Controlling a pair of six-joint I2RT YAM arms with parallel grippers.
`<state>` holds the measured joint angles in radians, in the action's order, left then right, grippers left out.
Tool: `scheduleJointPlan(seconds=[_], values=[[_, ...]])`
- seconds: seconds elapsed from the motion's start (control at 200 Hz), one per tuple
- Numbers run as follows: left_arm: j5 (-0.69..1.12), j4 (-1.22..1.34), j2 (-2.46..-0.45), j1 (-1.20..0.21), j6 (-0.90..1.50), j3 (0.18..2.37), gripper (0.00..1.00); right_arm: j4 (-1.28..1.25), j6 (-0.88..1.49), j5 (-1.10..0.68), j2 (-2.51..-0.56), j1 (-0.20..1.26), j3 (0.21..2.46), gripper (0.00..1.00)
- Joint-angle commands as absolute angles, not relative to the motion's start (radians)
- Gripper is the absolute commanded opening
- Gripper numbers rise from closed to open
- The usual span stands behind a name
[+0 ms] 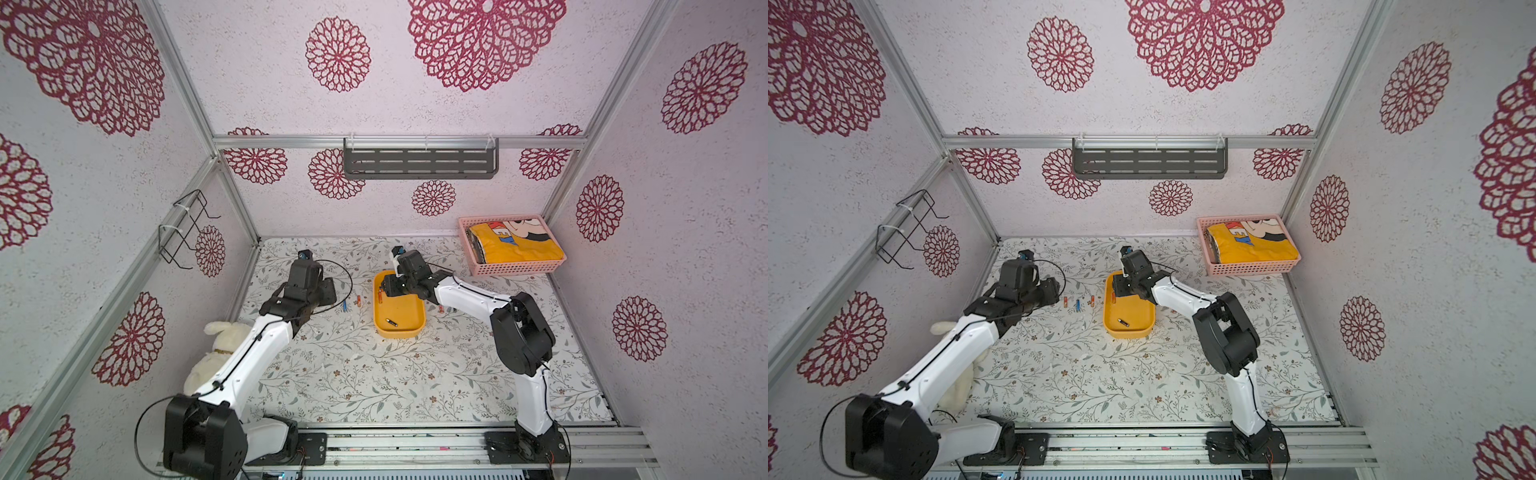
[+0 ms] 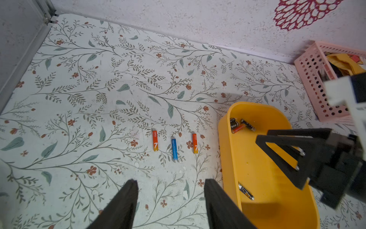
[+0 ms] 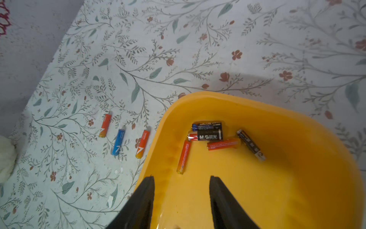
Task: Take the batteries out of the storage box
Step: Place the battery at the center of the board, then pick up the battery from the storage box.
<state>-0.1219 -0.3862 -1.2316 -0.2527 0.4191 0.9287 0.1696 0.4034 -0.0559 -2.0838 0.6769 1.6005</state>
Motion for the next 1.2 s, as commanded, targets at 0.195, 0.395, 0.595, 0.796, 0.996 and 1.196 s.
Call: scheduleJointPlan(seconds=[0.195,0.395,0.595,0.796,0.996,1.196], values=[[-0.005,-0.144,-1.098,-0.265,0.406,0.701,0.64,0.299,0.433,-0.037,-2.226,0.681,1.788,0.47],[-0.022,-0.127,-1.151,-0.269,0.405,0.672,0.65,0.357,0.422,-0.021,-2.303,0.702,1.877,0.42],[-0.034,-0.109,-1.206,-0.281,0.414,0.675,0.66,0.416,0.413,0.013,-2.370,0.716,1.952,0.40],[-0.047,-0.108,-1.226,-0.288,0.418,0.680,0.66,0.448,0.408,0.049,-2.423,0.731,2.010,0.38],[-0.058,-0.115,-1.221,-0.293,0.420,0.684,0.66,0.505,0.397,0.131,-2.451,0.742,2.035,0.30],[-0.062,-0.121,-1.224,-0.294,0.423,0.687,0.66,0.565,0.391,0.189,-2.446,0.744,2.022,0.26]])
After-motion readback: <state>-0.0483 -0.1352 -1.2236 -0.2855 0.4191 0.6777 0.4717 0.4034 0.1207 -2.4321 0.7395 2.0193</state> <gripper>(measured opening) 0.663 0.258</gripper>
